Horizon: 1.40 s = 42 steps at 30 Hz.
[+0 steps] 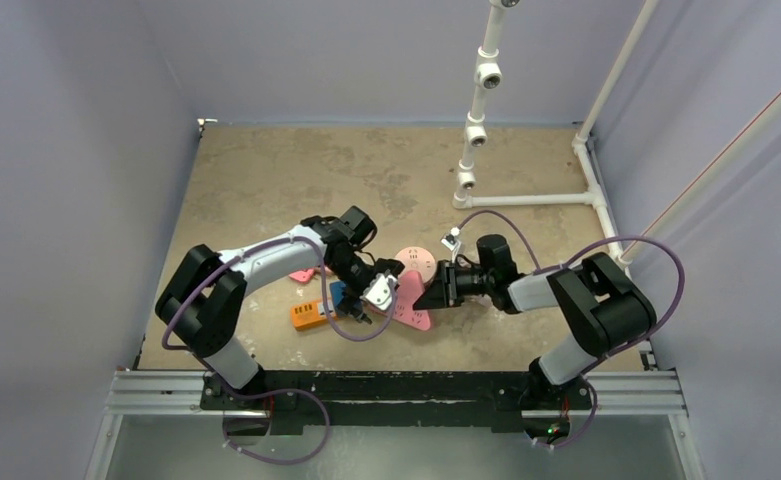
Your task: Insert the plug
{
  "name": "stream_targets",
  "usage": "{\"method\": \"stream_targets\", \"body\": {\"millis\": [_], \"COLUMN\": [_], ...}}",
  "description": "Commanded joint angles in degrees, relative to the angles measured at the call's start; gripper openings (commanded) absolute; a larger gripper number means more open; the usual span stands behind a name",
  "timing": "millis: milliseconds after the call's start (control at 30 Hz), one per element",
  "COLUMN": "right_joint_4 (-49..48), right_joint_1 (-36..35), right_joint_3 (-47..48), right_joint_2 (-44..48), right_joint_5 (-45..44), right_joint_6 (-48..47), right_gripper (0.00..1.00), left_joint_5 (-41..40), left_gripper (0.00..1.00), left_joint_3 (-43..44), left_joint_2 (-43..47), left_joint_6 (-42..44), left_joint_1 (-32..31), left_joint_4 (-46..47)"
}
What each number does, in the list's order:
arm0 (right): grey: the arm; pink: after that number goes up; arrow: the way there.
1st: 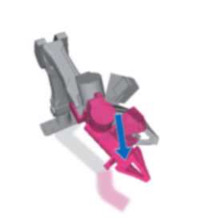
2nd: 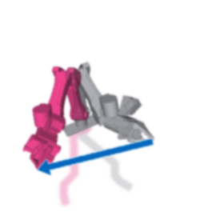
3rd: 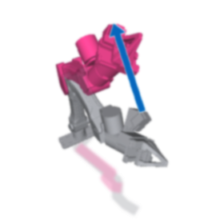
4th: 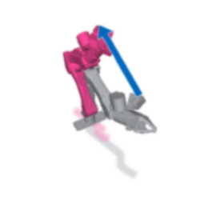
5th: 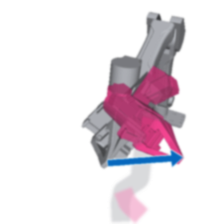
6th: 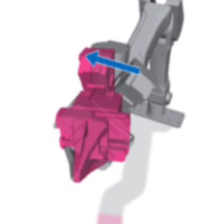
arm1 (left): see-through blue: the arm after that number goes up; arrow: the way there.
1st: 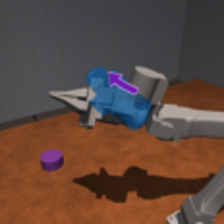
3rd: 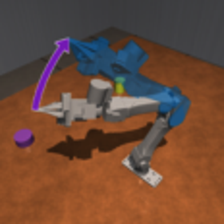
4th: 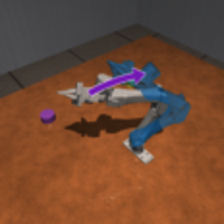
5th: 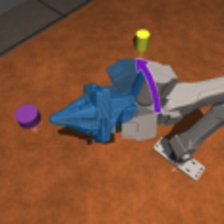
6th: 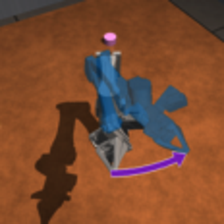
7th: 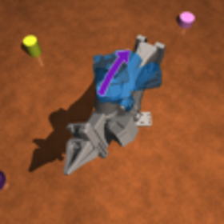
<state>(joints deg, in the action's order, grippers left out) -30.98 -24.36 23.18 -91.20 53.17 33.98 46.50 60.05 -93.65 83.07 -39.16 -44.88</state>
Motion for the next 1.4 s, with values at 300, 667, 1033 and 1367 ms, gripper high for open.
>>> {"method": "stream_targets", "body": {"millis": [300, 667, 1033, 1367], "right_joint_4": [-7.75, -23.65, -29.43, -9.09], "right_joint_1": [0.01, -4.24, -12.31, -12.35], "right_joint_3": [-9.01, -17.13, -18.04, -12.07], "right_joint_2": [8.11, 11.90, 8.79, 24.50], "right_joint_5": [-12.39, -14.74, -23.08, -30.14], "right_joint_6": [7.32, 15.96, 22.53, 19.59], "right_gripper": [0.58, 0.79, 0.15, 0.03], "left_joint_5": [-8.03, -10.01, -10.79, -9.49], "left_gripper": [0.97, 0.94, 0.93, 0.92], "left_joint_3": [-2.14, -2.24, -0.83, 2.59], "left_joint_2": [-1.93, -1.70, -1.91, 0.15], "left_joint_6": [-5.70, -8.72, -10.96, -17.18], "left_joint_1": [-2.85, -4.56, -5.32, -5.18], "left_joint_4": [7.26, 6.77, 5.70, 5.82]}}
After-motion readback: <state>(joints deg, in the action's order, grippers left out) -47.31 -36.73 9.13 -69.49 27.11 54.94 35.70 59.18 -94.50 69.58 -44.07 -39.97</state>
